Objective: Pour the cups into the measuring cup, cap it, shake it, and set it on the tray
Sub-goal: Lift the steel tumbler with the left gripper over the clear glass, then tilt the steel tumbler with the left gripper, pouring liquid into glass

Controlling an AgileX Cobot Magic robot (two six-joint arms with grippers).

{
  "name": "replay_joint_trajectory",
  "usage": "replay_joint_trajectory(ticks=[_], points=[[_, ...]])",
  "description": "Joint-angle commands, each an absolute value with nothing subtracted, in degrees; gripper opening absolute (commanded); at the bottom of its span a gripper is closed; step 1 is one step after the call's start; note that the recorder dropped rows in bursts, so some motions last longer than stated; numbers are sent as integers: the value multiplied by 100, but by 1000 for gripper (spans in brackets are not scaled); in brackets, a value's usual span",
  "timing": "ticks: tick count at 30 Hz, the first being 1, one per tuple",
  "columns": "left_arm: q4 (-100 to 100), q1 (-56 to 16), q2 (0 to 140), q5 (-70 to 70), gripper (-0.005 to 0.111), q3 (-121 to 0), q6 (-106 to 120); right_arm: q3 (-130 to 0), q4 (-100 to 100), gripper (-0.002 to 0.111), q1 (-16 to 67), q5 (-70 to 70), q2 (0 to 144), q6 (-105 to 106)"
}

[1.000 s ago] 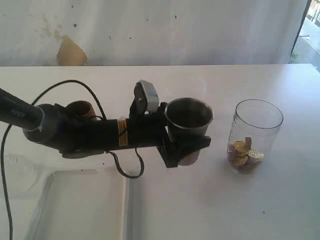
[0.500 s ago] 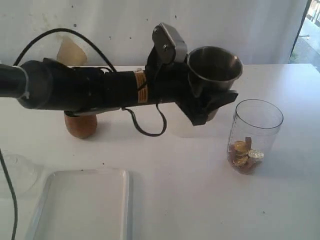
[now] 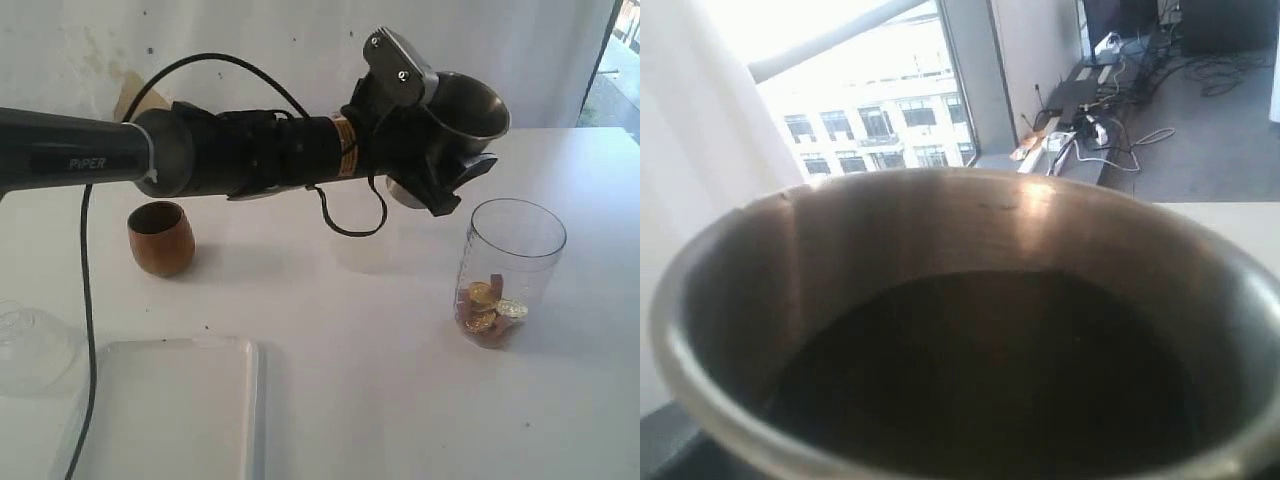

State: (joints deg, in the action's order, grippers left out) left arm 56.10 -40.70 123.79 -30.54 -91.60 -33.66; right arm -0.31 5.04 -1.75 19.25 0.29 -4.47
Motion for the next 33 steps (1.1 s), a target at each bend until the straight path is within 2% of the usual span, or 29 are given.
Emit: replay_joint_trajectory(ticks=[1,23,33], points=[[5448,-4093,12459,-3161,0,-9462,-2991,0,541,0,-165,1925,0,-475],[5448,-4193,12462,-3940,0,-9656,-2392,0,541,0,-165,1925,0,-475],[5448,-4193,12462,-3022,0,-10060,-2279,0,541,0,-165,1925,0,-475]])
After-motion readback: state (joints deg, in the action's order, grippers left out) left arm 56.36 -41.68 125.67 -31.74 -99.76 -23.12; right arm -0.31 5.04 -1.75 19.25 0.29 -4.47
